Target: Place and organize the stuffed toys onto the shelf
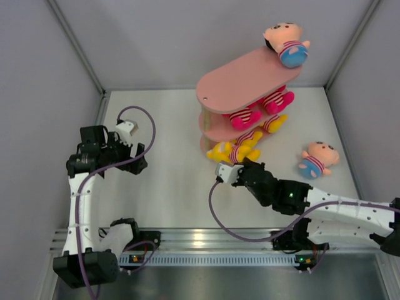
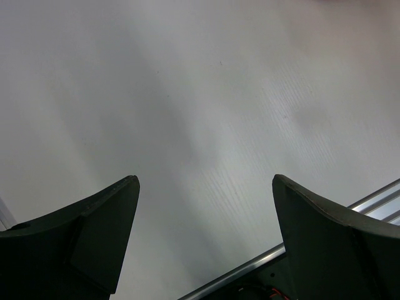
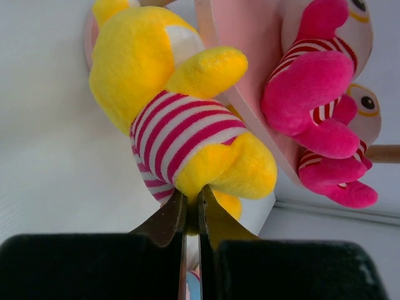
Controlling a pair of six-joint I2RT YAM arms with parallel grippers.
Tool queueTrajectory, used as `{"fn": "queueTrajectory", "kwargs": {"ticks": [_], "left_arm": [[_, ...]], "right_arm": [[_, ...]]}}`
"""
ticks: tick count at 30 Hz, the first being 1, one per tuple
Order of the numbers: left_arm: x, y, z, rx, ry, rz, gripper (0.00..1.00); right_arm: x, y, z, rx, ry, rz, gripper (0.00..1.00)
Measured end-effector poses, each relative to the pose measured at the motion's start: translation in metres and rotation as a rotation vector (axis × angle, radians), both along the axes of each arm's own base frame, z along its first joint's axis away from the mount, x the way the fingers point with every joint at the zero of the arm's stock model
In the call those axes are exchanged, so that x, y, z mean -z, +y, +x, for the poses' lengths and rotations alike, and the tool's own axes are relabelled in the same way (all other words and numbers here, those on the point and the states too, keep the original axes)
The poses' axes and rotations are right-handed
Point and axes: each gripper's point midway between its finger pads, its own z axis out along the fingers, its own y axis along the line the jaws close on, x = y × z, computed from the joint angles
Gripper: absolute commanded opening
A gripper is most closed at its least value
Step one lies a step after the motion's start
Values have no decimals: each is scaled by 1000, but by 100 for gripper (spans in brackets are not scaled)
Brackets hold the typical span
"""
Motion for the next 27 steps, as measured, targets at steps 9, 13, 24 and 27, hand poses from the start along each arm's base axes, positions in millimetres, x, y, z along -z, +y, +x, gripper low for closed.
{"fn": "queueTrajectory", "kwargs": {"ticks": [9,13,24,27], "left_arm": [[1,0,0,0,3,-2,93],[1,0,0,1,3,-2,93],[1,0,0,0,3,-2,93],[1,0,0,0,3,-1,93]], "right_arm": [[25,-14,20,212,-36,-21,0],[24,-6,20,213,-22,79,0],[60,15,23,228,49,107,0],[77,14,27,286,54,71,0]]}}
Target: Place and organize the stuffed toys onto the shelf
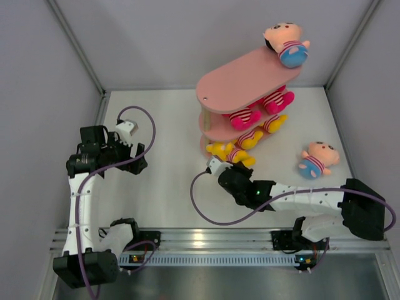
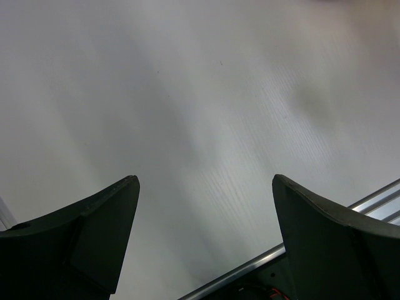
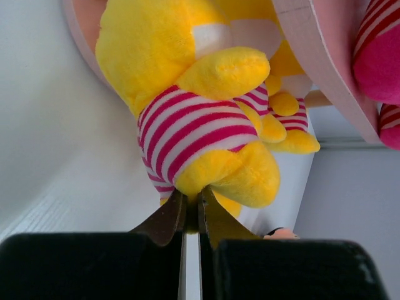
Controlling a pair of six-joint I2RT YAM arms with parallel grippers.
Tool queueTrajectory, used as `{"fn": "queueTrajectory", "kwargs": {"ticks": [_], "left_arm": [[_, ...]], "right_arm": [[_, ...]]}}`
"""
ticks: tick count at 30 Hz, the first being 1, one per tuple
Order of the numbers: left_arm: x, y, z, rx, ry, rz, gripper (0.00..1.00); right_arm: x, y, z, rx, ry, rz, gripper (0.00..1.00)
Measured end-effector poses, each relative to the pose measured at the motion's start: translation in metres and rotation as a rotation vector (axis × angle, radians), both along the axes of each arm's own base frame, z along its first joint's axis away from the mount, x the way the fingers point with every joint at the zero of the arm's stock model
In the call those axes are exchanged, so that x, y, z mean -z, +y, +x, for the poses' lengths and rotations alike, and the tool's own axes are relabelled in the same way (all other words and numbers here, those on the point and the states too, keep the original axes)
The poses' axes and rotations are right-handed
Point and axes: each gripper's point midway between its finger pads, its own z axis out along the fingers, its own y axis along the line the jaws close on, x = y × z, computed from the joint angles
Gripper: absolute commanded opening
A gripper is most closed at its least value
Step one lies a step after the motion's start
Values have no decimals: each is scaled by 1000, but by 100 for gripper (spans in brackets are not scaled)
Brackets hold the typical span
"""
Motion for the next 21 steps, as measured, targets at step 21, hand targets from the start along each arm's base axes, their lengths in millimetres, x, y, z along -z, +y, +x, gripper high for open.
{"fn": "queueTrajectory", "kwargs": {"ticks": [21], "left_arm": [[0,1,0,-3,0,4,93]], "right_arm": [[5,-22,25,235,23,185,0]]}}
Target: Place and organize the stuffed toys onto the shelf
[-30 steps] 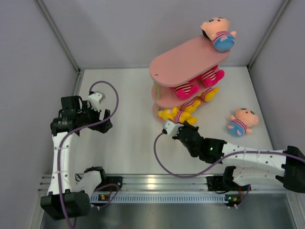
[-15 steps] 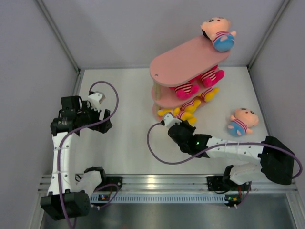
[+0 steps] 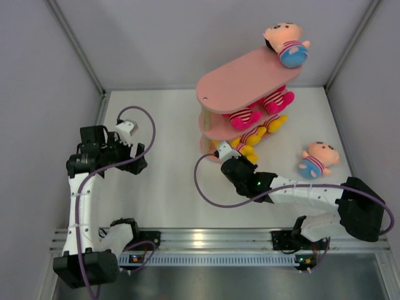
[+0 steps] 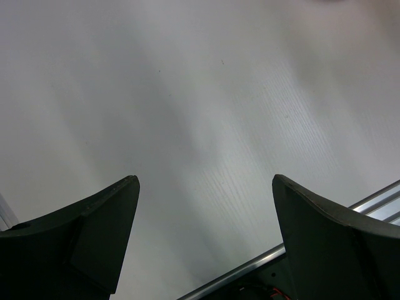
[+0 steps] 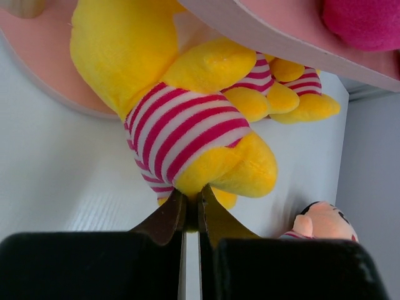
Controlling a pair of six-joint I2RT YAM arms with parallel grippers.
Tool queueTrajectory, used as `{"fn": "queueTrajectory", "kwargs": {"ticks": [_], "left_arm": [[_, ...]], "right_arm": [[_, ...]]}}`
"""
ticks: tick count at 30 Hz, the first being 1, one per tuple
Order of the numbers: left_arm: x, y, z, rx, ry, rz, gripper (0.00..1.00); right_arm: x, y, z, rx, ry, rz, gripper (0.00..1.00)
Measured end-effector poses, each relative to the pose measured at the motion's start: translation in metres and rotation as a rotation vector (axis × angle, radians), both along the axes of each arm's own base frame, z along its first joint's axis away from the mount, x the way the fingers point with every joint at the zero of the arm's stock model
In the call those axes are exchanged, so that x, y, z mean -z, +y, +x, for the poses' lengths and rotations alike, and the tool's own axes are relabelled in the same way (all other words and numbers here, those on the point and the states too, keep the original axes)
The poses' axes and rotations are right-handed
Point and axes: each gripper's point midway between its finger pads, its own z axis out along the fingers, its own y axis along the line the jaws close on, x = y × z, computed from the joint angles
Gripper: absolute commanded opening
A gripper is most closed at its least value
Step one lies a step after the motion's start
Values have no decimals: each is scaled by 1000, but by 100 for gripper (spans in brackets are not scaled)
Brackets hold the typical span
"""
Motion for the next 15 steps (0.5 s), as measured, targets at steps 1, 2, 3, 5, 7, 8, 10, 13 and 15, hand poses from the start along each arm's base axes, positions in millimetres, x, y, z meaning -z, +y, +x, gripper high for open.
{"fn": "queueTrajectory", "kwargs": {"ticks": [1,2,3,5,7,8,10,13,15], "left_arm": [[0,0,0,0,0,0,93],[0,0,0,-1,0,1,93],[0,0,0,-1,0,1,93],[0,0,0,-1,0,1,93],[0,0,0,-1,0,1,93],[0,0,0,-1,0,1,93],[0,0,0,-1,0,1,93],[0,0,0,-1,0,1,93],[0,0,0,-1,1,2,93]], "right_arm": [[1,2,1,-4,0,4,0],[1,5,2,-10,-2,12,0],[0,8,3,-19,-5,21,0],[0,15,5,-44,-10,32,0],[2,21,7,-68,-11,20,0],[3,24,8,-83,-11,3,0],[9,27,10,-108,-7,-36,0],[19,32,13,-140,3,-100,0],[26,35,15,-157,14,-140,0]]}}
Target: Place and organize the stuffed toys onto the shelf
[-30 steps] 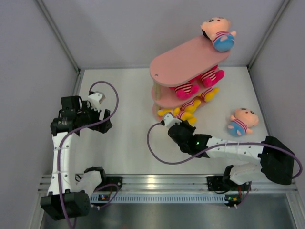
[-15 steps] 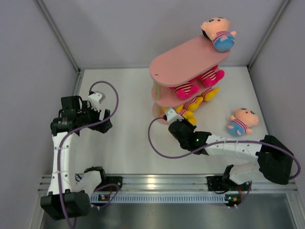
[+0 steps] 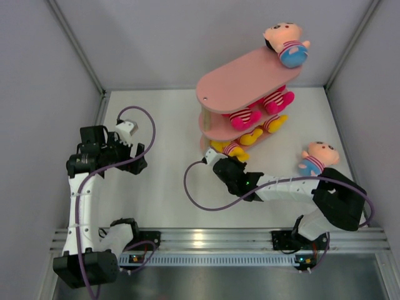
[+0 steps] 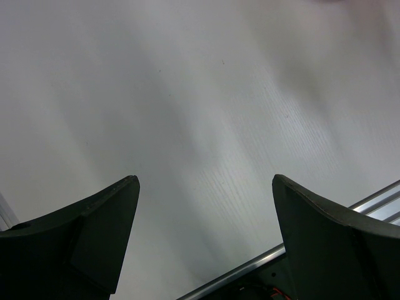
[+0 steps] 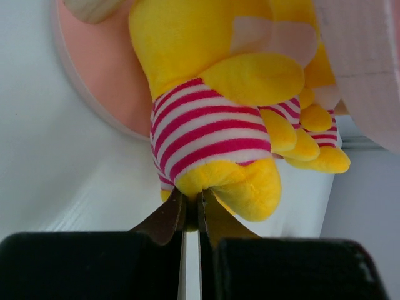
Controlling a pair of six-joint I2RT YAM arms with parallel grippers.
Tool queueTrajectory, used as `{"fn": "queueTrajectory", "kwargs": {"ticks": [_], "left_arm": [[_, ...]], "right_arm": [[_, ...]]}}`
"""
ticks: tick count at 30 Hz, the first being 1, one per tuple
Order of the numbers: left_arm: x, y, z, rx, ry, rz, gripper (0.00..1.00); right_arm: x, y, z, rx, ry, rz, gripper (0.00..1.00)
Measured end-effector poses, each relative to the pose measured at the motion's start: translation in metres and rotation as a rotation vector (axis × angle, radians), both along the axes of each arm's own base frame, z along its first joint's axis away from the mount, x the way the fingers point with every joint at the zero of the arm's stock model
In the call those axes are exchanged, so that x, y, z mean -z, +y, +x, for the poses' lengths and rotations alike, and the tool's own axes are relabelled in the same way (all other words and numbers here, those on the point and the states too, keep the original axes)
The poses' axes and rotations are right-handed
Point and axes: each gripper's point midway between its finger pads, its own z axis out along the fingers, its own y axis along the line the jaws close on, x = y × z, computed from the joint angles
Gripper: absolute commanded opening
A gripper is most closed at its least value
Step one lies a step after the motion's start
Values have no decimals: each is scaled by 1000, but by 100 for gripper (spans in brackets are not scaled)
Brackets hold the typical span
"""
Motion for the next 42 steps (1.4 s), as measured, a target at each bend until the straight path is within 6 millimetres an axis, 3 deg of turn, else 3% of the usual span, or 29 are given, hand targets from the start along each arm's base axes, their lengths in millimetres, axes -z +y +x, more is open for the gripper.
{"fn": "queueTrajectory", "kwargs": {"ticks": [9,19,29,33,37,39,42], "left_arm": [[0,0,0,0,1,0,93],[2,0,0,2,5,2,93],[12,0,1,3,42,-4,93],[12,0,1,5,41,-2,93],[12,0,1,5,41,-2,93],[12,0,1,5,41,-2,93],[12,0,1,5,41,-2,93]], "right_arm": [[16,8,9,-33,12,-76,3],[22,10,15,-60,47,-82,58],[16,15,3,-112,102,-23,61],[1,20,-6,-141,126,72,63],[-36,22,-17,-168,131,308,66],[-57,11,-19,-152,132,484,66],[-77,-25,-5,-52,128,731,65]]}}
